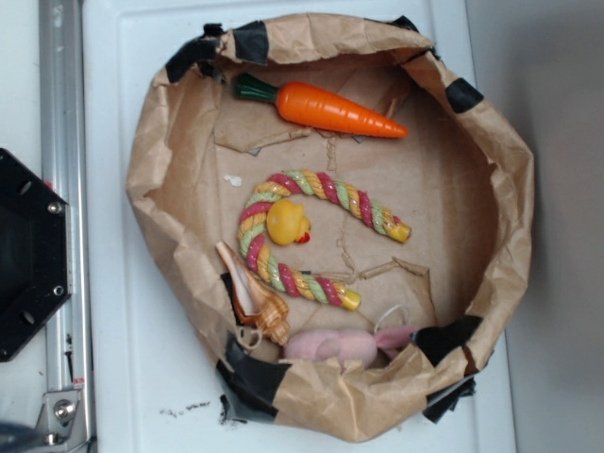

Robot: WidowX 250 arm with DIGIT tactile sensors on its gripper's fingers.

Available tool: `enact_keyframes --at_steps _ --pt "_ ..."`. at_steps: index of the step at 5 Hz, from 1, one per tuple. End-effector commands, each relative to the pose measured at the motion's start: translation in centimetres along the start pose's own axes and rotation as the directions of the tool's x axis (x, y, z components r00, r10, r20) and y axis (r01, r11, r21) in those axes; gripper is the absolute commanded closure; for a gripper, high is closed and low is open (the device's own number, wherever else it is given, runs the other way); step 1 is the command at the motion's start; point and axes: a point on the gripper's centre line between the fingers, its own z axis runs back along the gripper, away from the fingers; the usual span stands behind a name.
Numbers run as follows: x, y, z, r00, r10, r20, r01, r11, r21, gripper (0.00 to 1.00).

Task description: Grab the carrot.

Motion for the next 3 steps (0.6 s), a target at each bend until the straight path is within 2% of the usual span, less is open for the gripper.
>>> enact_keyframes --at_steps 1,2,3 --pt "0.0 0.0 0.0 1.0 0.0 0.0 0.0 1.0 0.0 0.0" --pt "3.7 1.5 -3.8 0.99 -0.127 0.054 0.117 0.979 0.169 0.0" --pt "6.0 2.6 -6.4 0.979 -0.186 0.089 0.167 0.968 0.187 0.0"
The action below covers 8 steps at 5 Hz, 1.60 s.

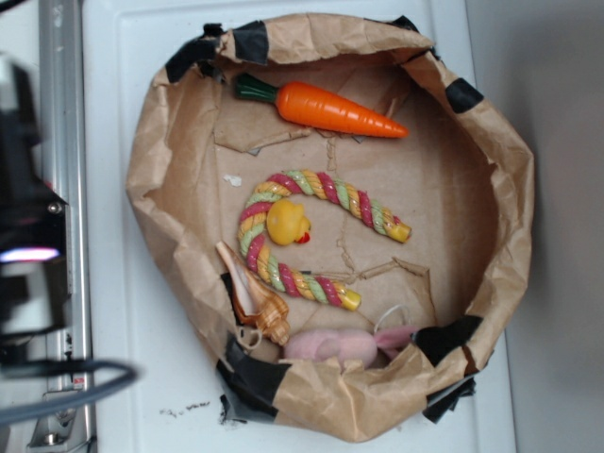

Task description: Grab the carrot.

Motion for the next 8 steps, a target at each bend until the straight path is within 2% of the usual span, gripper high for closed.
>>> enact_keyframes --at_steps 1,2,3,5,6,7,8 --pt "4.6 1.6 -5.0 0.98 -0.18 0.082 0.182 0.983 -0.013 0.0" --pt "6.7 2.9 -9.0 0.953 -0.303 0.03 0.304 0.951 -0.054 0.0" --pt "7.9 2.8 -11.1 0.909 -0.417 -0.006 0.416 0.908 -0.055 0.0" --pt "9.8 2.1 -13.5 0.888 -0.459 -0.028 0.457 0.888 -0.04 0.0" --pt "10.0 3.2 -13.8 0.889 -0.457 -0.036 0.456 0.89 -0.022 0.0" --pt "9.8 3.9 -14.5 0.879 -0.473 -0.063 0.475 0.879 0.027 0.0" --pt "10.3 5.7 -15.2 0.9 -0.43 -0.068 0.435 0.896 0.086 0.0"
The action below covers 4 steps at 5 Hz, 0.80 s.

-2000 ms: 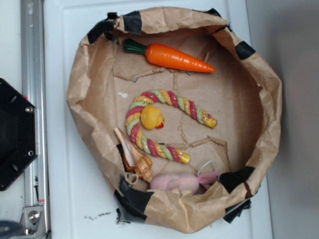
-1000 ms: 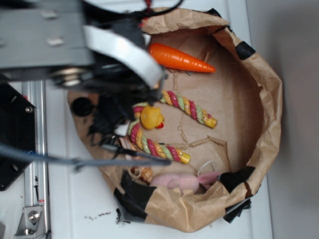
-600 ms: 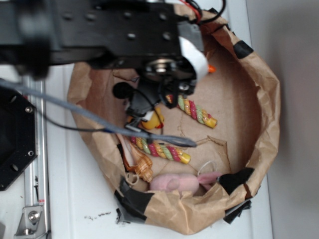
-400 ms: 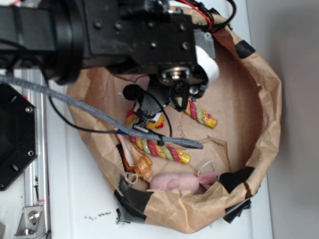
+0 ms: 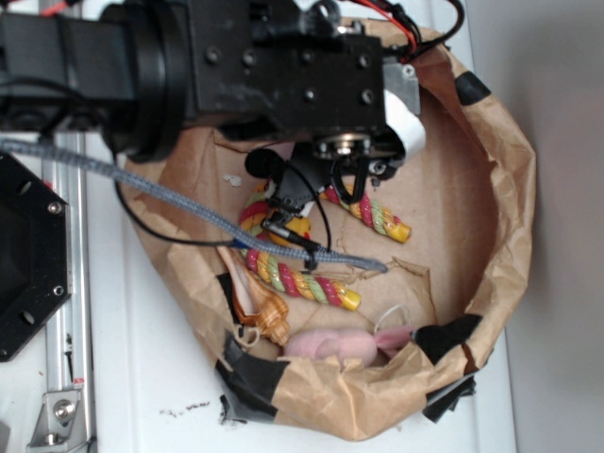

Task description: Grab the carrot.

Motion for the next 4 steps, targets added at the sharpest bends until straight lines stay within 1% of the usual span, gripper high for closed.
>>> enact_keyframes --at_steps 1,3,4 --pt "0.0 3.2 -0.4 0.999 0.05 0.007 -0.05 0.996 0.069 0.0" --pt "-0.6 4.1 -3.4 0.994 0.051 -0.096 -0.046 0.998 0.049 0.0" --pt "-0.5 4.1 -3.6 0.995 0.052 -0.083 -0.053 0.999 -0.004 0.0"
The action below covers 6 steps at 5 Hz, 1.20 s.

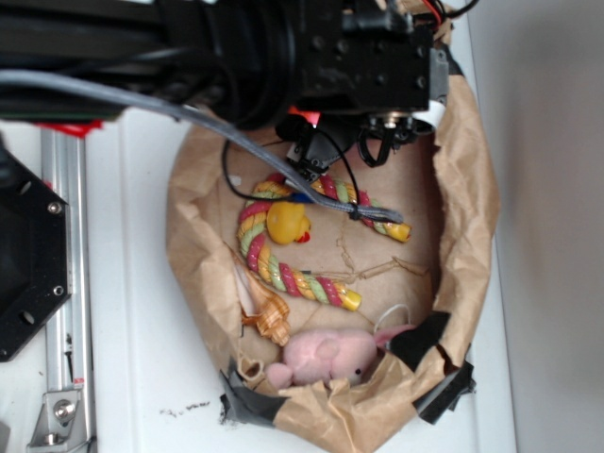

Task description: Grab the carrot.

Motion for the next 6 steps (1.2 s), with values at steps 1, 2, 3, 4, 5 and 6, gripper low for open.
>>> enact_keyframes --at_steps 1,2,3,4,5,6 --pt "0.0 1.0 0.6 0.999 0.032 0.043 -0.029 0.997 -0.073 0.0" --pt "0.1 0.7 0.9 0.999 -0.001 0.05 0.006 0.995 -0.104 0.0" --pt "0.6 0.2 0.8 0.998 -0.051 0.042 0.057 0.988 -0.146 0.0" --pt "2.1 0.0 0.2 0.997 -0.071 0.026 0.074 0.976 -0.204 0.0" --pt "1.9 0.1 0.2 0.999 -0.033 0.036 0.039 0.981 -0.187 1.0" --pt "1.5 0.0 0.4 0.998 -0.036 0.043 0.042 0.988 -0.147 1.0"
